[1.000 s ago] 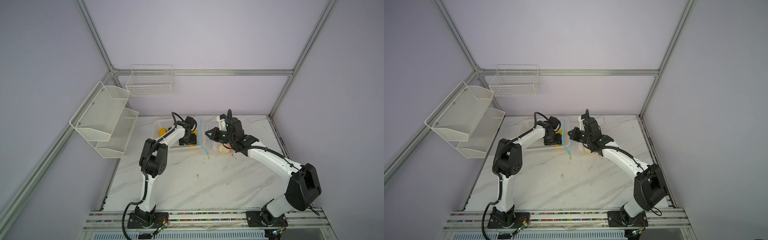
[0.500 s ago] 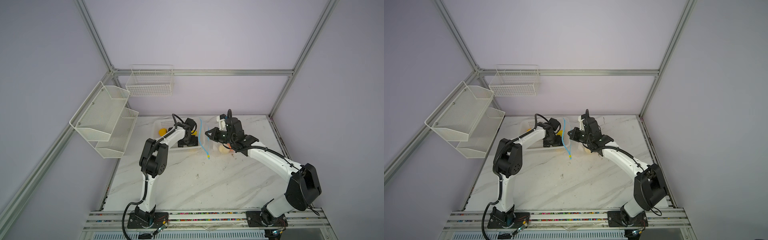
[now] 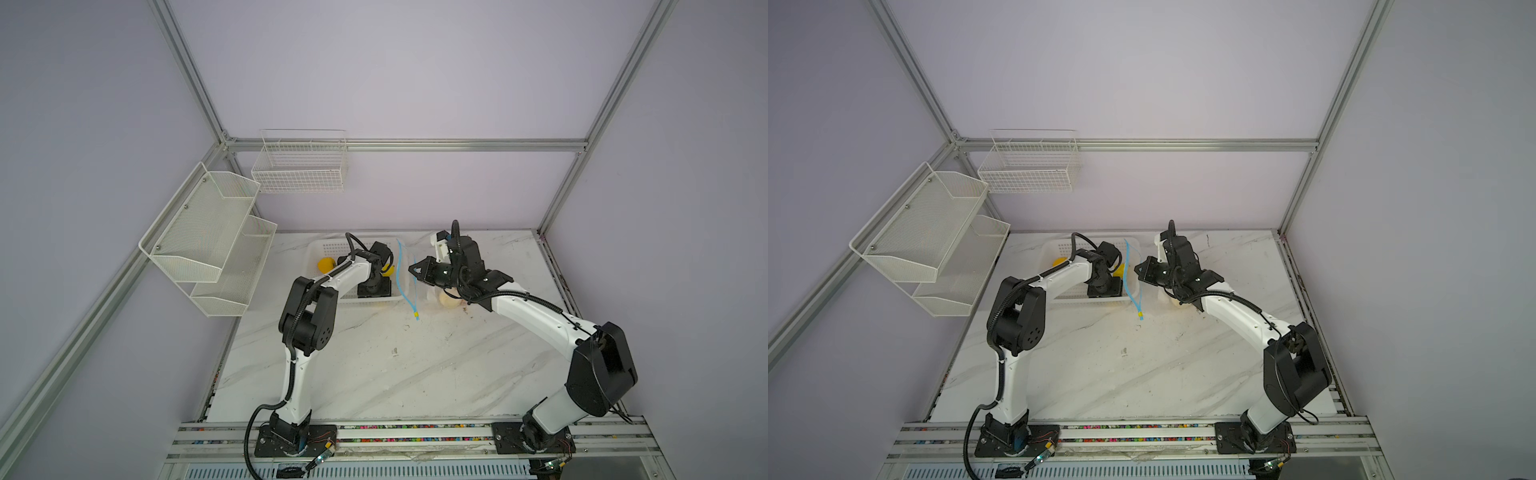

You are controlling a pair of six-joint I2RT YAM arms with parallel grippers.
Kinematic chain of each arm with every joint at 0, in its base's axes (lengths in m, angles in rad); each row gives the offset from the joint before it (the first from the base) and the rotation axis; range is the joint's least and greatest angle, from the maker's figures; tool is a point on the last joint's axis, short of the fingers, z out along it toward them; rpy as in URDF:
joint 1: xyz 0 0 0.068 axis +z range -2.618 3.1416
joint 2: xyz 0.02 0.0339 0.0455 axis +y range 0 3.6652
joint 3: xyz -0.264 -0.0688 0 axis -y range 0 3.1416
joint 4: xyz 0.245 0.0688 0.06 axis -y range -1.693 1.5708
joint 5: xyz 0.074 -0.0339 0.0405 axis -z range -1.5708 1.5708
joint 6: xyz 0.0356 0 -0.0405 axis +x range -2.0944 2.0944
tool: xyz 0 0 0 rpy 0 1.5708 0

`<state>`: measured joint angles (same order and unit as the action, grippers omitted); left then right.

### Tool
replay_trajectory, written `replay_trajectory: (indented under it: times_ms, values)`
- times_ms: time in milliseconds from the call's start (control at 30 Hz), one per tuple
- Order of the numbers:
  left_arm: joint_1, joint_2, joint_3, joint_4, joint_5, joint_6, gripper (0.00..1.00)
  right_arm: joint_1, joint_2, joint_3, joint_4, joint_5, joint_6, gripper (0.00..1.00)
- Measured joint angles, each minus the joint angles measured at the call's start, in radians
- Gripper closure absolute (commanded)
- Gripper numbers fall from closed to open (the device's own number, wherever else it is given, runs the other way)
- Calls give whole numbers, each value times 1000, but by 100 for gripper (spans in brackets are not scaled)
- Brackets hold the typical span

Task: Place the food in the zip-top bag and seal the zipper
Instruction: 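Lower the open left gripper around the yellow lemon in the basket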

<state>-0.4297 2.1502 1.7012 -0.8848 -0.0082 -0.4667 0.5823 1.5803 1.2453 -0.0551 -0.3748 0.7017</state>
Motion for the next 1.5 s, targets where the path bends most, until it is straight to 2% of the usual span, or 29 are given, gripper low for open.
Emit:
replay_trajectory:
  times_ms: [233,600,867,1067,1233,1500]
  values:
    - [19,-42,0,0,20,0,40,0,0,0,0,0,-4,100]
    - [50,-86,-6,6,57,0,41,0,3,0,0,3,-16,100]
    - [47,-86,-24,8,72,11,17,0,3,0,0,15,-18,100]
    - [37,-86,-27,-21,61,34,13,0,3,0,0,20,-19,100]
    - [23,-86,-27,-60,46,48,14,0,3,-1,1,21,-19,100]
    - [21,-86,-27,-80,61,60,26,0,0,-35,18,23,-19,100]
